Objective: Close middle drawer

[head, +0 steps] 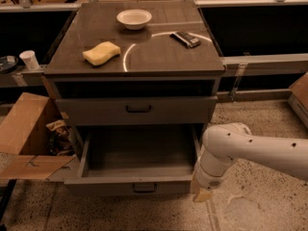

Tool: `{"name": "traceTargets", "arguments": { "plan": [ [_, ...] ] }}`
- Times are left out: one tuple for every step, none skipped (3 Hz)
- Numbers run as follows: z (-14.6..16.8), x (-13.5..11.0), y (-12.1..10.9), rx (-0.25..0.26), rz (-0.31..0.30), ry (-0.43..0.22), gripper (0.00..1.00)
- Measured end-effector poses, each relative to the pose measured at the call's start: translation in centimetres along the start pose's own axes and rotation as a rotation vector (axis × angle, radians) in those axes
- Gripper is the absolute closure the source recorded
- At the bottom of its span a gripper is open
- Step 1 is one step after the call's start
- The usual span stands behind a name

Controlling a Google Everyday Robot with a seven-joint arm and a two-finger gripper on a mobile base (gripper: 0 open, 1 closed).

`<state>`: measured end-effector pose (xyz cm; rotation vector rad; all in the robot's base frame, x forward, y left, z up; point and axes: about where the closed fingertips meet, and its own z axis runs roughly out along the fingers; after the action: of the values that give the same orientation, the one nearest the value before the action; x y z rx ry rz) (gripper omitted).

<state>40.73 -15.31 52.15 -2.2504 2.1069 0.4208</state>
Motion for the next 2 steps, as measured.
{"name": "traceTargets", "arguments": {
  "plan": [
    [3.6, 0.4, -1.3, -0.030, 0.001, -0.027, 0.88],
    [6.1, 1.1, -2.6, -0.043, 0.009, -0.047, 1.00]
  ]
}}
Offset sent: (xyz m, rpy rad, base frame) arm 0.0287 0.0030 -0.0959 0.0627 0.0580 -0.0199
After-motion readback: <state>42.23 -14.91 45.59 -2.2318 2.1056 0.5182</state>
